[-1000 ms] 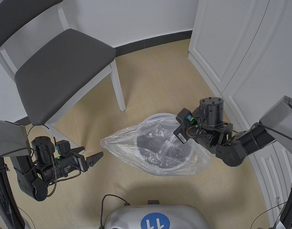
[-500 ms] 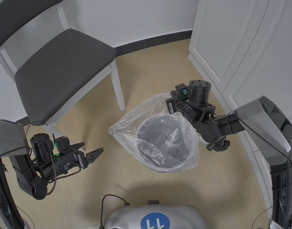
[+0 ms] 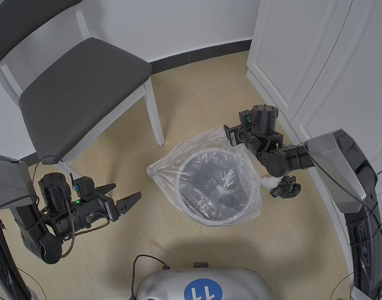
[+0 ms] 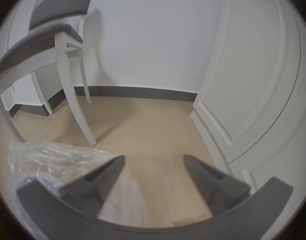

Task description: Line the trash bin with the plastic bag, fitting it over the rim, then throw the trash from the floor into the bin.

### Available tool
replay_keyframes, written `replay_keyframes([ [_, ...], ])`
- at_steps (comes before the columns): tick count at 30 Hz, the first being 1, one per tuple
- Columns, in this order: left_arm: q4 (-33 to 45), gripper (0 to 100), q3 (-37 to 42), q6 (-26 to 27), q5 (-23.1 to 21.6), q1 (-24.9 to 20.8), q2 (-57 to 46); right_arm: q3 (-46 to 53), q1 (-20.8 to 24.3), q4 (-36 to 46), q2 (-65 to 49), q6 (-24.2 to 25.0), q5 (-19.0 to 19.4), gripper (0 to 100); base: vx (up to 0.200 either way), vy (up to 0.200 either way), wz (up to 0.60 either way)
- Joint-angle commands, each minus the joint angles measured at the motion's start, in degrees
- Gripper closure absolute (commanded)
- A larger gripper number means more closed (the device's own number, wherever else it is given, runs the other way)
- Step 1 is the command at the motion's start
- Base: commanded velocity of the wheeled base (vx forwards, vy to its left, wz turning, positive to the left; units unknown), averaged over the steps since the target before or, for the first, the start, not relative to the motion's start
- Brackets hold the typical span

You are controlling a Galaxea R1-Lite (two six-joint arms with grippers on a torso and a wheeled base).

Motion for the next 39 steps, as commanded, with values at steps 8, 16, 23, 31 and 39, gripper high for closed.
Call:
replay_keyframes([
  [8,0.0,0,1.5,0.5,0.0,-2.3,-1.9,21.7,0.4,13.4,-26.1,4.0,0.0,0,0.000,0.000,0.00],
  [16,0.1,0,-2.7,0.1,0.0,-4.9,-1.4,41.8,4.5,13.4,-40.4,21.5,0.6,0,0.000,0.000,0.00],
  [23,0.5,0,-9.2,-0.3,0.2,-10.4,1.0,46.9,10.9,13.0,-38.1,31.0,-1.7,0,0.000,0.000,0.00],
  [31,0.6,0,-11.9,-0.3,3.5,-12.1,5.3,47.2,9.5,12.4,-31.2,33.2,-2.7,0,0.000,0.000,0.00],
  [39,5.4,0,-19.1,-0.3,11.5,-10.7,9.5,46.7,6.9,1.3,-24.3,33.1,-3.0,0,0.000,0.000,0.00],
])
